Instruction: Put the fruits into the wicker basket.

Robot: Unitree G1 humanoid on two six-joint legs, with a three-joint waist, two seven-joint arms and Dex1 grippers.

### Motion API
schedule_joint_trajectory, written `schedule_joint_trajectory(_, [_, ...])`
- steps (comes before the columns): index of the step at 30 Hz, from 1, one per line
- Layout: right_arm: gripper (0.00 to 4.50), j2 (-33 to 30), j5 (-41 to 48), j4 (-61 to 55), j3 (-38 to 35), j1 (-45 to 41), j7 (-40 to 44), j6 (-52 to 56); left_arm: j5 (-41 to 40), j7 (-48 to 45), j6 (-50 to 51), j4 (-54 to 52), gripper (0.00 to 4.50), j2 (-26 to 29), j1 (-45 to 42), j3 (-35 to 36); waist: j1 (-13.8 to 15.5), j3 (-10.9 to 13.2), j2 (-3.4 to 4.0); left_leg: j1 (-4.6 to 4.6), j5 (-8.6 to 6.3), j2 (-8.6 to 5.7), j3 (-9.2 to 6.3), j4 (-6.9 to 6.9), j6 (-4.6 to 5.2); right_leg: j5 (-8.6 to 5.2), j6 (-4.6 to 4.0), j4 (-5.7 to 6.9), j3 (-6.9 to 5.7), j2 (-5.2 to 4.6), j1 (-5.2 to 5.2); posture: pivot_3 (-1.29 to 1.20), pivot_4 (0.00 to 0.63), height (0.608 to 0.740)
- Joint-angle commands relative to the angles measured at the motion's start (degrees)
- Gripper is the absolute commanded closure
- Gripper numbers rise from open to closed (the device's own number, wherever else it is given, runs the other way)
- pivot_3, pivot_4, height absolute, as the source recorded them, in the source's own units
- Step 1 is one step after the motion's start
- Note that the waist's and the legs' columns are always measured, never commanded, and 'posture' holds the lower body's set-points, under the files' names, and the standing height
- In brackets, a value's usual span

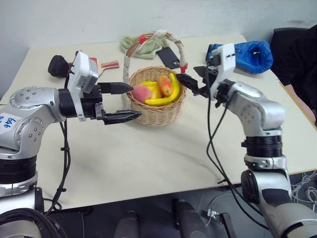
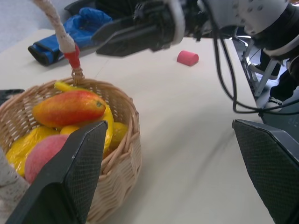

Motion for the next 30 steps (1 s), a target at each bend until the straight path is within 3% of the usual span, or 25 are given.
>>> schedule_joint_trajectory(1, [0.02,1.82,-2.87,8.29,0.09,-5.27,-0.37,-7.63,0.18,0.14,-1.23,-0.26,0.0,0.11,-1.73,0.41,-0.05,0.0,0.0,-0.01,0.0,0.0,0.0,0.0,-0.01,0.0,0.0,-0.01,0.0,0.0,-0.01,0.0,0.15,0.74])
schedule_joint_trajectory(8, [0.02,3.32,-7.57,27.33,0.35,-12.87,0.93,-18.65,-0.37,0.76,-0.77,-1.49,0.0,0.6,-1.17,1.24,-0.42,0.0,0.0,-0.1,-0.01,-0.01,0.01,-0.05,-0.06,0.0,0.01,-0.22,-0.03,-0.05,0.0,0.0,0.15,0.74])
schedule_joint_trajectory(9, [0.19,3.42,-7.96,29.02,0.3,-13.48,1.18,-19.95,-0.51,0.94,-0.6,-1.72,0.0,0.68,-1.0,1.44,-0.5,0.0,0.0,-0.11,-0.01,-0.01,0.01,-0.05,-0.07,0.0,0.01,-0.24,-0.03,-0.06,-0.01,0.0,0.15,0.74])
schedule_joint_trajectory(11, [0.63,3.7,-8.16,31.43,-0.24,-14.42,1.56,-21.75,-0.68,1.22,-0.42,-2.04,0.0,0.8,-0.68,1.78,-0.74,0.0,0.0,-0.11,-0.01,-0.01,0.01,-0.08,-0.09,0.0,0.01,-0.27,-0.03,-0.06,0.0,0.0,0.15,0.74])
schedule_joint_trajectory(18, [3.06,4.27,-8.16,30.93,-0.22,-14.45,4.02,-23.68,-1.03,1.83,-0.27,-2.21,0.0,0.65,-0.34,2.03,-1.28,0.01,0.01,-0.1,0.07,0.0,0.01,-0.1,-0.26,0.01,0.02,-0.26,-0.03,-0.06,-0.01,0.0,0.15,0.74])
schedule_joint_trajectory(22, [4.19,3.87,-8.41,29.06,-0.55,-14.14,4.06,-23.51,-0.95,1.74,-0.56,-1.5,0.0,0.04,-1.04,1.12,-1.26,0.03,0.04,-0.1,0.06,0.0,-0.01,-0.1,-0.24,0.01,0.02,-0.21,-0.03,-0.06,-0.02,0.0,0.15,0.74])
schedule_joint_trajectory(26, [4.22,1.75,-7.05,22.23,-1.84,-11.94,4.94,-21.22,-0.68,1.28,-0.87,-0.43,0.0,-0.66,-2.39,0.1,-1.1,0.03,0.05,-0.1,0.07,0.0,-0.04,-0.1,-0.25,0.01,0.02,-0.2,-0.05,-0.06,-0.02,0.0,0.15,0.74])
schedule_joint_trajectory(30, [4.22,-6.54,-8.31,8.25,-4.58,-4.24,3.38,-17.1,-1.17,1.13,-0.77,0.7,0.0,-2.41,-3.88,-0.46,0.03,0.03,0.05,-0.23,0.07,-0.04,-0.15,-0.1,-0.26,0.01,0.03,-0.3,-0.15,-0.12,-0.02,0.0,0.15,0.74])
